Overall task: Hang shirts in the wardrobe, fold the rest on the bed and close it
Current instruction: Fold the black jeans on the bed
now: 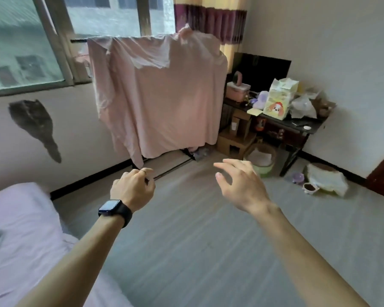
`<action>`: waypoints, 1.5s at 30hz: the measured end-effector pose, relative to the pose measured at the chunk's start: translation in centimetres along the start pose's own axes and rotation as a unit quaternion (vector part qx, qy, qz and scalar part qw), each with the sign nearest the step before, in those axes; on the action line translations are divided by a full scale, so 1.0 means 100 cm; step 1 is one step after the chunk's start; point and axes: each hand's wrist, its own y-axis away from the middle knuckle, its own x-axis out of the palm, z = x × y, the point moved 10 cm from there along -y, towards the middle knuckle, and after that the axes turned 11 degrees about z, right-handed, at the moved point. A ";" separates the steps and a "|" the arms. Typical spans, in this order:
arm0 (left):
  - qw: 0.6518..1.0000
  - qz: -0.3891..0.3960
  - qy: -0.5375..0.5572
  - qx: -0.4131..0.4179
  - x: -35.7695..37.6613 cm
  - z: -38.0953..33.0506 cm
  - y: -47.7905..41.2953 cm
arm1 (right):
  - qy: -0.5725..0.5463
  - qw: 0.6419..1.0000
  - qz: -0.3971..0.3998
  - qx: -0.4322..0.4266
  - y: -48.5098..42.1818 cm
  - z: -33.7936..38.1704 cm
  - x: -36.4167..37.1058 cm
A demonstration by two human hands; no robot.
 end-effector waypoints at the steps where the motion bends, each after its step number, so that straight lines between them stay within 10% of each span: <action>1: 1.000 -0.007 -0.002 -0.020 -0.004 0.017 -0.010 | -0.002 1.000 0.011 -0.018 -0.024 0.009 0.011; 22: 0.912 -0.073 -0.023 -0.403 -0.081 0.380 -0.145 | -0.030 0.909 0.182 -0.373 -0.439 0.343 0.258; 45: 0.621 -0.152 0.021 -0.768 -0.144 0.675 0.040 | -0.035 0.611 0.303 -0.730 -0.425 0.810 0.494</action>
